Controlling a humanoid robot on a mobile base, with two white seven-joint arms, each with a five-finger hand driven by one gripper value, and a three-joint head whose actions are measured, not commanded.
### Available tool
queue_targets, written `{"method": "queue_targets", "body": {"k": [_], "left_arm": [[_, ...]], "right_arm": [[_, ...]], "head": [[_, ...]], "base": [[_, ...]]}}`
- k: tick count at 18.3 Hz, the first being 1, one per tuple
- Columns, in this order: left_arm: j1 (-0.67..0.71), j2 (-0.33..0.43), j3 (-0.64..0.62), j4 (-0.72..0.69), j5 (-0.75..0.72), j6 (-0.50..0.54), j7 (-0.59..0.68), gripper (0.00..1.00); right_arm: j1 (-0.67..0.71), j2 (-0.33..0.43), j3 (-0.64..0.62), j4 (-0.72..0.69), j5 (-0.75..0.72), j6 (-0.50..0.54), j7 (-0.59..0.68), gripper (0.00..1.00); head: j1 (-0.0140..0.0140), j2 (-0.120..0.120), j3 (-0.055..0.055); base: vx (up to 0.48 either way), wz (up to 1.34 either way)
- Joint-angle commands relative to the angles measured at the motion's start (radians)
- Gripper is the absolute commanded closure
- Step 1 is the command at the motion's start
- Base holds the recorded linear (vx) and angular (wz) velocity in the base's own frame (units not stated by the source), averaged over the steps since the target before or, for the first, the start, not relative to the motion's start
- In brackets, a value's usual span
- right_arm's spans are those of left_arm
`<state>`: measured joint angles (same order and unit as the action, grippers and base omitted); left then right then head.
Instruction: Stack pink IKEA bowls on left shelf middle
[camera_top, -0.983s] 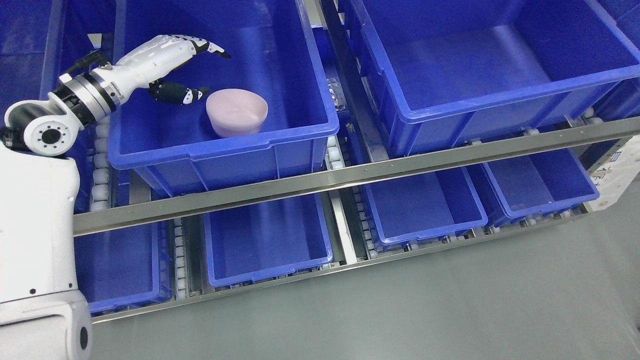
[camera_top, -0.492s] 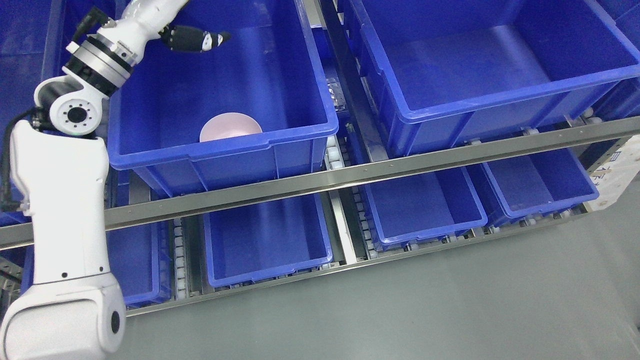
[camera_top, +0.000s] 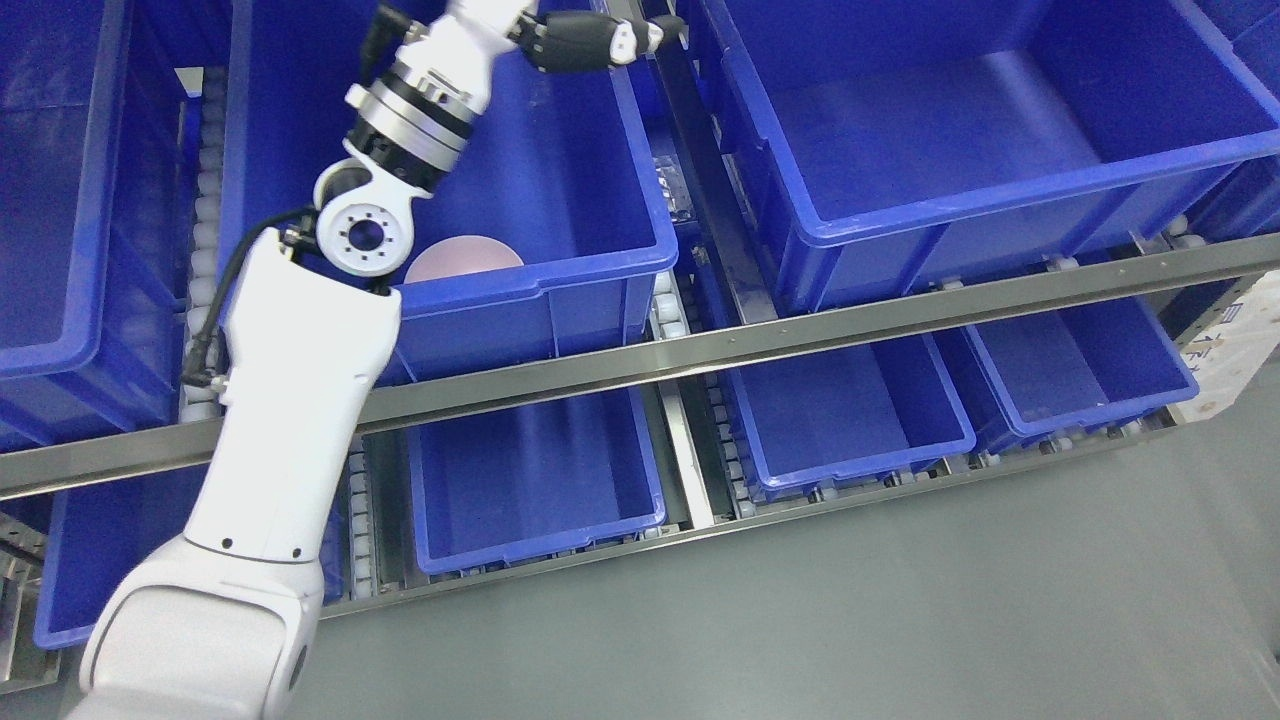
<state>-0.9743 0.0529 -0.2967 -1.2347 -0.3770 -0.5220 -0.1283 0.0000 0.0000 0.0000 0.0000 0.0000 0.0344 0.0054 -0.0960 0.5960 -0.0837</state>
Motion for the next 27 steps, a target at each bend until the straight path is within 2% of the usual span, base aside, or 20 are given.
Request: {"method": "queue_targets", "body": {"k": [1, 5, 6, 8, 11, 17, 21, 25, 27], "left_arm": [[0.017, -0.035, -0.525, -0.014, 0.118, 0.007, 0.004, 0.03], [0.019, -0.035, -0.637, -0.072, 0.234, 0.017, 0.003, 0.03], [0.054, -0.035, -0.651, -0.119, 0.283, 0.058, 0.003, 0.03], [0.148, -0.035, -0.648, -0.196, 0.325, 0.125, 0.003, 0.01], [0.355, -0.035, -0.621, -0.256, 0.326, 0.128, -0.001, 0.0], [0.644, -0.035, -0.612, -0.279, 0.326, 0.12, -0.002, 0.0], [0.776, -0.035, -0.433, -0.278, 0.326, 0.102, 0.006, 0.0], [0.939, -0.035, -0.29, -0.281, 0.326, -0.045, 0.003, 0.0], [1.008, -0.035, -0.169, -0.305, 0.326, -0.104, 0.006, 0.0]], "right_arm": [[0.029, -0.017, -0.011, -0.034, 0.0, -0.001, 0.001, 0.0], [0.029, -0.017, -0.011, -0.034, 0.0, 0.001, 0.001, 0.0], [0.029, -0.017, -0.011, -0.034, 0.0, 0.001, 0.001, 0.0], [0.029, -0.017, -0.012, -0.034, 0.0, 0.001, 0.001, 0.0], [0.029, -0.017, -0.011, -0.034, 0.0, 0.001, 0.001, 0.0], [0.029, -0.017, -0.011, -0.034, 0.0, 0.001, 0.001, 0.0], [0.029, -0.017, -0.012, -0.034, 0.0, 0.001, 0.001, 0.0], [0.029, -0.017, -0.011, -0.034, 0.0, 0.001, 0.001, 0.0], [0.029, -0.017, -0.011, -0.034, 0.0, 0.001, 0.001, 0.0]], "head": [[0.0, 0.0, 0.0], [0.0, 0.0, 0.0], [0.0, 0.0, 0.0], [0.0, 0.0, 0.0], [0.0, 0.0, 0.0], [0.0, 0.0, 0.0], [0.0, 0.0, 0.0], [0.0, 0.0, 0.0], [0.0, 0.0, 0.0]], "base": [[0.0, 0.0], [0.0, 0.0], [0.0, 0.0], [0.0, 0.0], [0.0, 0.0], [0.0, 0.0], [0.0, 0.0], [0.0, 0.0], [0.0, 0.0]]}}
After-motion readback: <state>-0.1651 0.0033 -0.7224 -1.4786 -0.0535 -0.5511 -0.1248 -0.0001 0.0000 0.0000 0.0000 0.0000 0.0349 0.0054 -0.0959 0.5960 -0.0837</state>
